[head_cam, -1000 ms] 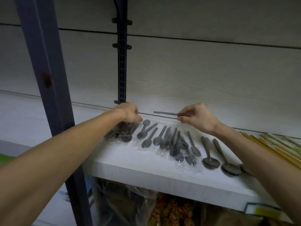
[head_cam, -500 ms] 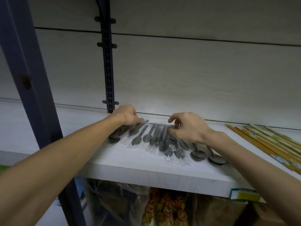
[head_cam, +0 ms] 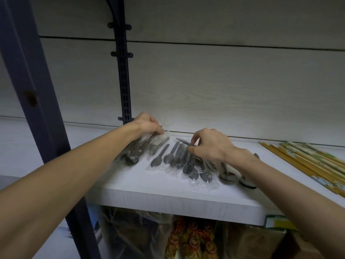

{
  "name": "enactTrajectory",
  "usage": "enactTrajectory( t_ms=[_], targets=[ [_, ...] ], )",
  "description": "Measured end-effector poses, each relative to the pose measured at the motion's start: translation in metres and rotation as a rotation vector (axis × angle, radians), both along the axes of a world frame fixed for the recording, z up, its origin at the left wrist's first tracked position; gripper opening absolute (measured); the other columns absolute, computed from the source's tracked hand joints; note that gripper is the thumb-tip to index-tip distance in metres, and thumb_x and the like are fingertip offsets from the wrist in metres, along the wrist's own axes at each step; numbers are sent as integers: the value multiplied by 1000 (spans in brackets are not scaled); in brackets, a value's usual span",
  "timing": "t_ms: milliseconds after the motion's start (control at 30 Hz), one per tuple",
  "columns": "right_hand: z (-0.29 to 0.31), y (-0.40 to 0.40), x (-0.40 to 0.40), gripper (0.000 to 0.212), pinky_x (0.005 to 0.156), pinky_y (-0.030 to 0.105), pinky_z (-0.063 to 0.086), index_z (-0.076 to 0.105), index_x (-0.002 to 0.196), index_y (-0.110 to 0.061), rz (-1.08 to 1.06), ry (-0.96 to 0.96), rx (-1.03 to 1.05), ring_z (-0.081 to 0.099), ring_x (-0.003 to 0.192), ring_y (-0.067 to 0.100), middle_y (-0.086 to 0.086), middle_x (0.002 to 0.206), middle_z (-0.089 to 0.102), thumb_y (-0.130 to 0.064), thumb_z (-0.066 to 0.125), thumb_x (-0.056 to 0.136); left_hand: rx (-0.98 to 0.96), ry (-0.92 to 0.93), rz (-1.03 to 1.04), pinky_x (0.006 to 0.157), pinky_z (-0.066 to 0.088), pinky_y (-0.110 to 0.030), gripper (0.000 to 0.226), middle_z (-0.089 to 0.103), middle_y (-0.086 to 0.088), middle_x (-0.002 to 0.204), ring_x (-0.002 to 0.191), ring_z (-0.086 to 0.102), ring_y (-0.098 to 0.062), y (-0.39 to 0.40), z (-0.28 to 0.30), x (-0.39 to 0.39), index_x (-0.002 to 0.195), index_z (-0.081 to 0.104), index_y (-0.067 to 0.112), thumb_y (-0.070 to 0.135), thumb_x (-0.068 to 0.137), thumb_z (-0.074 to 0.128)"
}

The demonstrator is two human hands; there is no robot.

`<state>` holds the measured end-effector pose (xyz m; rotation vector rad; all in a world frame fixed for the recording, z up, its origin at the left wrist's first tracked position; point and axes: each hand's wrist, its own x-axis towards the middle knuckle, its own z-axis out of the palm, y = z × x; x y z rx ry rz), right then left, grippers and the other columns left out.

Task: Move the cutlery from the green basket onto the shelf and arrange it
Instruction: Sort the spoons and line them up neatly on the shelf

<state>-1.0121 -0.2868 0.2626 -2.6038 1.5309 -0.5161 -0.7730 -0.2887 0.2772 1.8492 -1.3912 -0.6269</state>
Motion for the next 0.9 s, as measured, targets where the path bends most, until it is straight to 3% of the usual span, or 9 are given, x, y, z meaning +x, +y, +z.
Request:
enactTrajectory(
  t_ms=[133,233,300,400,467,533,733,800,900],
  targets=[
    [4,1,2,30,71,31,49,72,92,-26,-41,-65,97,66,87,21,-4,82,72,-52,66,79,-54,93,13,66,48,-21,27,73,-4,94,82,68,-12,1,11,0,100,69,10,17,80,85],
    [9,2,3,45,75,31,55,76,85,-14,-10,-122,252,69,81,19,1,74,75,-57,68,79,-134,122,27,50,45,-13,14,73,-4,84,59,67,1,3,22,0,96,71,9,11,85,78],
    [12,6,3,56,60,28,48,75,81,-10,3,-189,364,63,65,16,-2,66,73,-65,66,80,-155,123,25,57,44,-16,15,71,0,89,68,65,-2,7,31,-1,99,70,16,14,86,77],
    [16,6,1,62,52,25,36,75,99,-10,3,-283,455,56,55,12,0,66,74,-69,59,85,-172,172,-84,77,50,-23,32,76,2,107,100,69,-10,8,39,-2,118,70,20,17,87,75],
    [18,3,-1,59,50,26,34,74,99,-11,0,-328,472,56,50,11,2,66,73,-67,54,90,-183,184,-168,95,52,-27,30,76,6,108,105,70,-7,12,43,-7,119,70,21,16,90,72],
    [21,1,-2,57,47,24,33,75,97,-11,-12,-380,458,55,49,11,2,65,72,-63,51,94,-207,180,-270,103,47,-29,27,76,9,109,107,69,-4,20,47,-15,117,70,21,16,91,71],
    [22,-12,-6,54,48,25,33,75,99,-8,-56,-488,441,54,52,13,3,68,72,-55,49,98,-188,181,-515,108,43,-30,20,74,7,117,114,66,-7,43,41,-29,104,74,16,8,86,75],
    [21,-15,-6,51,49,25,33,74,101,-7,-57,-485,442,54,53,14,3,69,72,-52,50,99,-90,102,-581,107,45,-29,27,74,3,117,113,68,-10,49,31,-28,109,75,11,0,85,73],
    [20,-18,-3,46,49,25,33,74,102,-7,-40,-474,451,54,54,14,3,71,71,-47,52,99,48,49,-643,104,48,-30,47,75,0,117,114,68,-13,57,20,-22,115,74,8,-21,83,54]
  ],
)
